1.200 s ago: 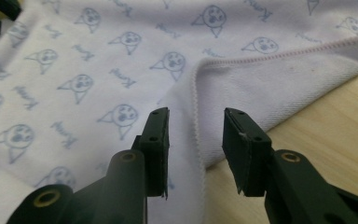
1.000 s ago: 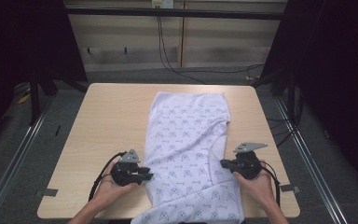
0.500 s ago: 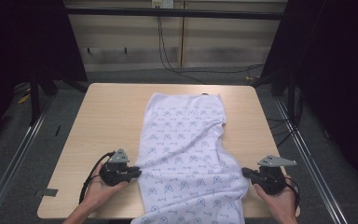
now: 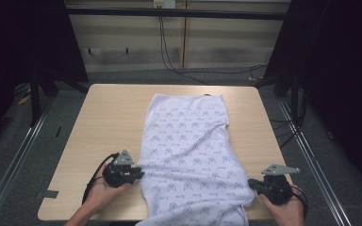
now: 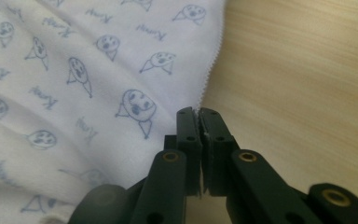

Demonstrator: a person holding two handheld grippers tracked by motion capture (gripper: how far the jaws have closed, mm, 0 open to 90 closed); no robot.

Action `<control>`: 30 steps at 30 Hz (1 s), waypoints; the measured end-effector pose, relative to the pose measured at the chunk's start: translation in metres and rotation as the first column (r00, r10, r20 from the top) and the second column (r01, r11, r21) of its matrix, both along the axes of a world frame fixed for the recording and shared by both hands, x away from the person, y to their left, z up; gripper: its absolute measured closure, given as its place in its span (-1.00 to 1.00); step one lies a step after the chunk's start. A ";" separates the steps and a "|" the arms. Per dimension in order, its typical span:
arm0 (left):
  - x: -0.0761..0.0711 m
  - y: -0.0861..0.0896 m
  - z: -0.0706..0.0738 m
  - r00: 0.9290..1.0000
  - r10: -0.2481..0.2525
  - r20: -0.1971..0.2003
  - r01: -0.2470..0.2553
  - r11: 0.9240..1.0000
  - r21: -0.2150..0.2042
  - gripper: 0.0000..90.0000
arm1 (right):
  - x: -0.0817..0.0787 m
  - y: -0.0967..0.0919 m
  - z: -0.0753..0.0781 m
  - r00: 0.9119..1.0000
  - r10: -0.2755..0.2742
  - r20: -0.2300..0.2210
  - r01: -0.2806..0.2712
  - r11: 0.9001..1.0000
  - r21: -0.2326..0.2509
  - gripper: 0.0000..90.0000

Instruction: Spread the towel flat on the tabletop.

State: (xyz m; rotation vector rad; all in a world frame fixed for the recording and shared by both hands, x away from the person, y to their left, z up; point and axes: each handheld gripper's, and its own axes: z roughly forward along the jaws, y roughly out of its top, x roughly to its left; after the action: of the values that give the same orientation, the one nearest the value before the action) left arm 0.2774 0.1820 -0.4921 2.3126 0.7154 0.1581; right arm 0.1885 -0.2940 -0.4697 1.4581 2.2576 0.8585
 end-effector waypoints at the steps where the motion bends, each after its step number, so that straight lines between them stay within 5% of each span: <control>1: -0.012 0.004 0.002 1.000 -0.018 0.004 0.018 0.999 0.026 0.59 | -0.007 0.002 0.003 0.999 0.016 0.033 -0.016 1.000 0.001 0.70; 4: -0.016 0.010 0.003 0.999 -0.002 -0.036 0.002 1.000 0.011 0.48 | -0.009 0.006 0.010 0.997 0.004 0.081 -0.005 1.000 0.009 0.58; 6: -0.014 0.014 0.005 1.000 -0.008 -0.029 0.007 0.999 -0.045 0.44 | 0.000 0.019 0.018 0.990 0.061 0.130 -0.066 0.997 0.033 0.54; 7: -0.012 0.014 0.007 1.000 -0.008 -0.030 0.006 0.997 -0.072 0.44 | 0.000 0.019 0.018 0.990 0.061 0.130 -0.066 0.997 0.033 0.54; 8: -0.007 0.011 0.011 1.000 -0.008 -0.020 0.006 0.995 -0.097 0.43 | 0.011 0.030 0.019 0.985 0.114 0.130 -0.122 0.991 0.054 0.54; 11: 0.007 -0.001 0.011 1.000 0.000 -0.016 -0.001 0.994 -0.109 0.43 | 0.023 0.042 0.015 0.980 0.161 0.117 -0.168 0.984 0.052 0.56; 12: 0.013 -0.007 0.008 0.999 0.003 -0.040 -0.006 0.996 -0.091 0.44 | 0.032 0.048 0.011 0.979 0.175 0.106 -0.180 0.983 0.039 0.56; 13: 0.019 -0.013 0.002 0.999 0.023 -0.035 -0.024 0.999 -0.032 0.48 | 0.040 0.053 0.006 0.981 0.180 0.079 -0.183 0.982 0.036 0.56; 14: 0.024 -0.017 -0.003 1.000 0.028 -0.012 -0.028 0.999 -0.031 0.54 | 0.058 0.062 -0.005 0.978 0.202 0.040 -0.204 0.978 0.034 0.56; 19: 0.041 -0.020 -0.002 0.998 0.057 0.038 -0.058 0.998 0.022 0.63 | 0.081 0.073 -0.021 0.978 0.206 -0.010 -0.207 0.978 -0.023 0.57; 23: 0.057 -0.017 -0.005 0.995 0.085 0.050 -0.085 0.996 0.000 0.67 | 0.091 0.078 -0.022 0.979 0.203 -0.004 -0.203 0.979 -0.019 0.56; 26: 0.070 -0.013 -0.004 0.982 0.155 0.103 -0.161 0.986 0.049 0.55 | 0.101 0.084 -0.024 0.981 0.192 0.000 -0.192 0.981 0.004 0.50; 28: 0.078 -0.006 -0.006 0.982 0.182 0.045 -0.181 0.983 -0.018 0.57 | 0.108 0.090 -0.026 0.983 0.185 0.011 -0.186 0.982 0.037 0.34; 30: 0.076 -0.005 -0.006 0.986 0.158 0.052 -0.158 0.987 -0.010 0.56 | 0.110 0.097 -0.024 0.983 0.183 0.011 -0.182 0.983 -0.019 0.39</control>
State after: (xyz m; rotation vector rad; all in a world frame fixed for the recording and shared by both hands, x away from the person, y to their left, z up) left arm 0.3534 0.1766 -0.4981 2.2366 0.8712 0.2880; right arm 0.2982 -0.1970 -0.4941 1.2483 2.4115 0.8946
